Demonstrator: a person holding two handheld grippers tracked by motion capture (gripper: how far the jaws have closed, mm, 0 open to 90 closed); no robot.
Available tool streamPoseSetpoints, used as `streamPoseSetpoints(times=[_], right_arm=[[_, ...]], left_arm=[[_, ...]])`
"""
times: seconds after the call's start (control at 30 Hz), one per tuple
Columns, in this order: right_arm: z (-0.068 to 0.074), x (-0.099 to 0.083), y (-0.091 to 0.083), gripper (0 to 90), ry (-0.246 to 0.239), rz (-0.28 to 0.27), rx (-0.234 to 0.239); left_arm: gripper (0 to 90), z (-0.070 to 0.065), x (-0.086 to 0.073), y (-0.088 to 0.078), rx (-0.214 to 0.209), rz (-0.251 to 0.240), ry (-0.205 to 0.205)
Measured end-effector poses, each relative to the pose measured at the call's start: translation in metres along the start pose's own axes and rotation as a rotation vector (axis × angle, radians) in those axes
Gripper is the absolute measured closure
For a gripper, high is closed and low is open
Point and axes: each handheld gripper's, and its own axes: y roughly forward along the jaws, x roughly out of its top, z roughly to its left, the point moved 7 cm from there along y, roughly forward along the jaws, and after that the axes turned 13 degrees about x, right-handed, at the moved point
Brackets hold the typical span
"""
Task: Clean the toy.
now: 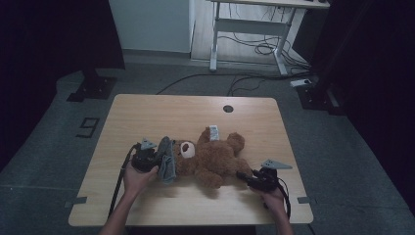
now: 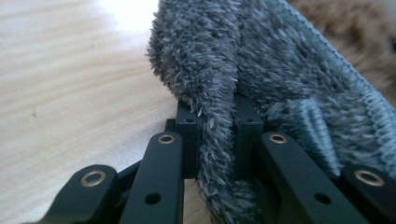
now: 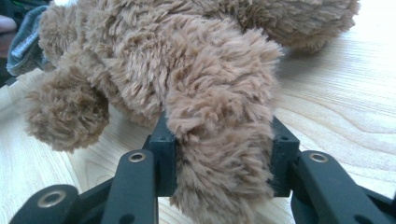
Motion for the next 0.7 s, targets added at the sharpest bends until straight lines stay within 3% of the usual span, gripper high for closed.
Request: streamPoseSetpoints(times=[0.1,0.2,0.27,0.33,0.5,0.7], right_arm=[[0.001,-0.001,0.003,57.4,0.002,0.009,-0.001],[0.0,-0.002,0.003,57.4,0.0,0.018,0.0],[0.0,-0.002,0.003,57.5,0.0,0.018,0.0],[0.0,-0.002,0.003,57.4,0.0,0.018,-0.001],[-0.001,-0.002,0.006,57.7,0.001,0.022,-0.01],[-0.007,0.0,0.011,58.1,0.009,0.03,-0.04]], left_arm=[[76.7,0.001,-0.01,0.008,0.013,0.045,0.018],[76.6,0.003,-0.024,0.019,-0.024,0.094,-0.011],[76.6,0.004,-0.025,0.02,-0.054,0.084,-0.046],[76.5,0.004,-0.025,0.019,-0.061,0.083,-0.054],[76.5,0.006,0.001,0.004,-0.056,0.022,-0.062],[76.6,0.005,0.027,0.002,-0.05,0.0,-0.049]])
